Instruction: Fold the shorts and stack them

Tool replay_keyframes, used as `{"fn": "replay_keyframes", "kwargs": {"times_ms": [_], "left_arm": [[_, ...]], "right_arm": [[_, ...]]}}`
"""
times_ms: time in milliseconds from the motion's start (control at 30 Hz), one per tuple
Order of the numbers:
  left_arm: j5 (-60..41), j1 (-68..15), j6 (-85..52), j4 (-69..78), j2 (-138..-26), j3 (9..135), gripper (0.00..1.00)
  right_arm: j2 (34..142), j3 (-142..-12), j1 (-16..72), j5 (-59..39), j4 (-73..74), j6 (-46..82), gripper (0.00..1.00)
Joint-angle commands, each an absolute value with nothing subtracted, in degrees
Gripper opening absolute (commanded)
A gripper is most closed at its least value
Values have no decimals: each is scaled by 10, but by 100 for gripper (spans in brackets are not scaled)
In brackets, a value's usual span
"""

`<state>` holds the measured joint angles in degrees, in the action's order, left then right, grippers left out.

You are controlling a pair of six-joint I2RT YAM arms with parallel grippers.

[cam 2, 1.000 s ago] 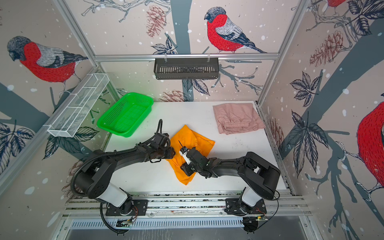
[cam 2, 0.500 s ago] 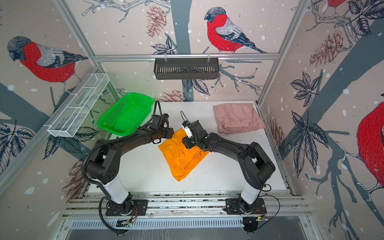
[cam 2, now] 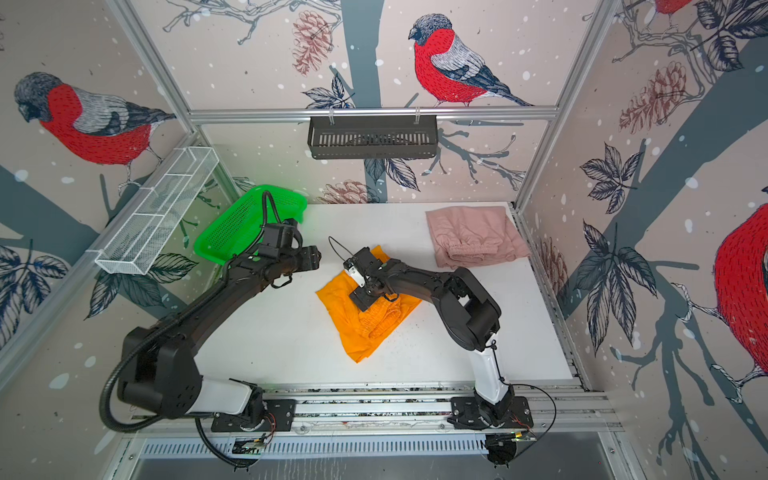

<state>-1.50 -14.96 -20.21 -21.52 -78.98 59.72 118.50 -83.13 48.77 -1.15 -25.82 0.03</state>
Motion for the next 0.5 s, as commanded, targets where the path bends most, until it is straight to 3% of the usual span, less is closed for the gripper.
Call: {"fn": "replay_keyframes", "kwargs": {"times_ms": [0, 167, 300, 467], "left_arm": [[-31, -139, -228, -223, -754, 575, 75], [-49, -124, -237, -220, -730, 545, 75], [-55, -123, -238, -209, -732, 538, 75], [-84, -122, -232, -189, -750, 538, 75]], "right_arm": [[1217, -872, 500, 24, -333, 51, 87], [1254, -908, 505, 11, -300, 188, 88], [1240, -833, 472, -61, -122, 333, 84], [1241, -891, 470, -14, -107, 322, 88]]}}
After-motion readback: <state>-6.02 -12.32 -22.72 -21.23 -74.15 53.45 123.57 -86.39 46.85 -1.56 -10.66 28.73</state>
